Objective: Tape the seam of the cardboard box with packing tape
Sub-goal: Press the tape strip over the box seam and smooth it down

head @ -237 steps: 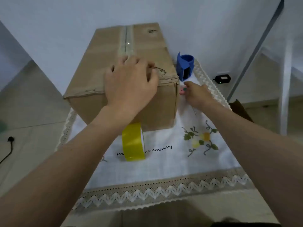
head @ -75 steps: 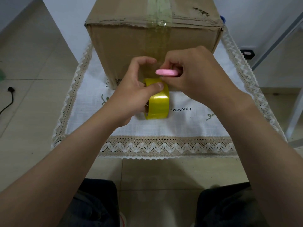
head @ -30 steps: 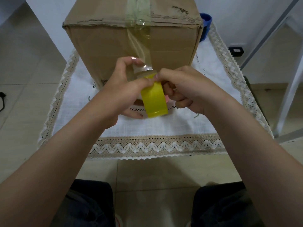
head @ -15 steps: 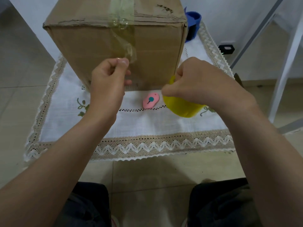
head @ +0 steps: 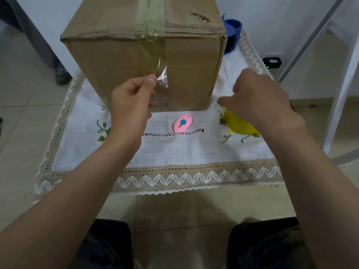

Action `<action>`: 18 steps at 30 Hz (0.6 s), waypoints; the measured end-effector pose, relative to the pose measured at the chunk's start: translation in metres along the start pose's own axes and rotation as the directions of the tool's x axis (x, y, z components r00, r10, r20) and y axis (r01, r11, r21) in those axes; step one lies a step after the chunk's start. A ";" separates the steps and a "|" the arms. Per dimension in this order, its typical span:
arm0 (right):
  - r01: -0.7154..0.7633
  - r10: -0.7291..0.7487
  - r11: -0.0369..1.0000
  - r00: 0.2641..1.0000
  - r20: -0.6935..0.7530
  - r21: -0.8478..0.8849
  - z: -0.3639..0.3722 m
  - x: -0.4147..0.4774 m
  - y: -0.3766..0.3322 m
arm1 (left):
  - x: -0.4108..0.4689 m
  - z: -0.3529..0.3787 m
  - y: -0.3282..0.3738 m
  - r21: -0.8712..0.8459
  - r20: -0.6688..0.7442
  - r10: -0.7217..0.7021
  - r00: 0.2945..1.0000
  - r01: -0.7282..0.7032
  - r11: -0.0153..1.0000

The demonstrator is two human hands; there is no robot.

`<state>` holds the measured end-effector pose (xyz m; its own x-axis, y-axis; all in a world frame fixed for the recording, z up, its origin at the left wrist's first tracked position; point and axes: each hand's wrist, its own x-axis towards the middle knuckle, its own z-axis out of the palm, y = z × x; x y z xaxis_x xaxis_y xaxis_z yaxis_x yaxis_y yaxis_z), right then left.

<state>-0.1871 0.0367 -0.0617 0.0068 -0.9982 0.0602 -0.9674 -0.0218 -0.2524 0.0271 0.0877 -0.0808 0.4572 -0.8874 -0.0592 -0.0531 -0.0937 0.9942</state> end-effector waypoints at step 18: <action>0.098 -0.191 0.541 0.982 0.009 0.835 0.026 -0.006 -0.081 | 0.004 -0.008 0.002 0.045 0.049 0.008 0.999 -0.010 0.999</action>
<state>-0.1019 0.0426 -0.0671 0.1938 -0.9760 0.0989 -0.3112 -0.1568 -0.9373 0.0361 0.0876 -0.0783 0.4129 -0.9091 -0.0555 -0.0975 -0.1048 0.9897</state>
